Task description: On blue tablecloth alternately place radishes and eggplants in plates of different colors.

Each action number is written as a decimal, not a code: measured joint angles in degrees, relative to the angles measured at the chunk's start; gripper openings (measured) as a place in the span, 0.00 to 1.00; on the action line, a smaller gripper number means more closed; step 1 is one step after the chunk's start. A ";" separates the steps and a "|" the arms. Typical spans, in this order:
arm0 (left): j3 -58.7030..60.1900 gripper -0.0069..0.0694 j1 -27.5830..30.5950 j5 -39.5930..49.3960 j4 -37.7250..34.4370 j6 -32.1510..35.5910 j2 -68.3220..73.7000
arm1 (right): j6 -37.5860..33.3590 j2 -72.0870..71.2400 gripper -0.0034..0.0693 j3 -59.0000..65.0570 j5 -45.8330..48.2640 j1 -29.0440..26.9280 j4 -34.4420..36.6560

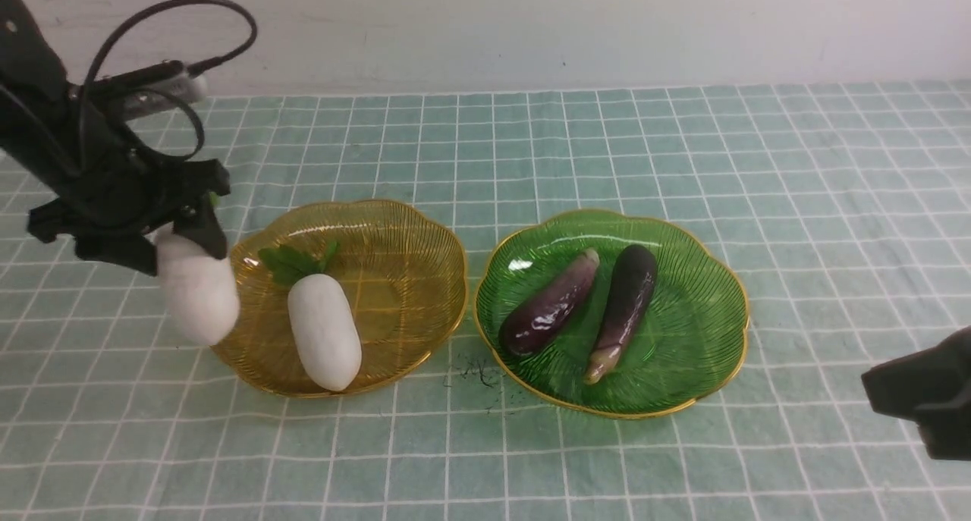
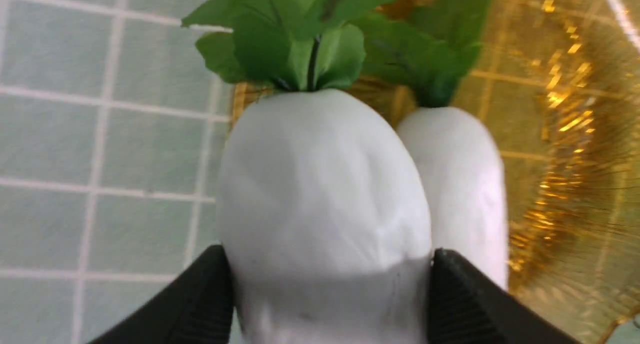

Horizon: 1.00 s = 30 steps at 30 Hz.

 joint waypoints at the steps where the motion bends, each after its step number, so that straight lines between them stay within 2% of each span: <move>1: 0.00 0.67 -1.27 -1.40 0.00 0.04 0.58 | 0.00 0.00 0.03 0.00 0.05 0.00 0.06; 10: 0.00 0.67 -5.80 -7.43 2.18 0.43 3.39 | 0.97 -3.45 0.03 0.00 3.53 0.00 0.26; 17: -0.61 0.85 -5.80 -5.31 3.42 0.43 3.47 | 1.37 -14.57 0.03 0.00 4.66 0.00 -0.10; 21: -5.58 0.88 -5.80 1.46 3.71 1.28 3.52 | 1.13 -23.57 0.03 1.84 4.24 0.00 -0.82; 24: -10.45 0.83 -5.80 7.02 3.84 1.87 3.52 | 0.61 -29.50 0.03 5.91 1.68 0.00 -1.34; 26: -13.07 0.77 -5.80 10.61 4.14 1.92 3.52 | -0.17 -33.20 0.03 9.60 -1.92 0.00 -1.34; 28: -14.84 0.67 -5.80 12.51 4.81 2.02 3.52 | -0.75 -37.35 0.03 15.40 -9.14 0.00 -1.34; 30: -15.76 0.52 -5.80 13.24 5.30 2.10 3.52 | -0.93 -40.20 0.03 21.83 -19.32 0.00 -0.89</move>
